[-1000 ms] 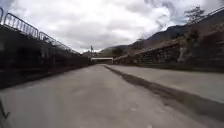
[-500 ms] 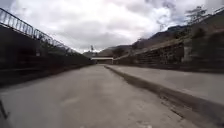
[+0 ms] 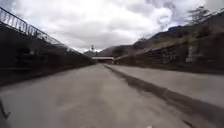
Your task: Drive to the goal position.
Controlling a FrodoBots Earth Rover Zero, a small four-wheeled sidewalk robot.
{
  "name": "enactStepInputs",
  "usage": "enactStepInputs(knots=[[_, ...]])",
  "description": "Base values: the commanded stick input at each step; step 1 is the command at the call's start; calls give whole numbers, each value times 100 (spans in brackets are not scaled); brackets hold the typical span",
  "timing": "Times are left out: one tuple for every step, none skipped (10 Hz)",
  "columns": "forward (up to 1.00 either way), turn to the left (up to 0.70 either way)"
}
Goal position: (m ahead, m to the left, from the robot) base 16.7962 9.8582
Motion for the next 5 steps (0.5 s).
enactStepInputs(knots=[[70,0],[70,0],[70,0],[70,0],[70,0]])
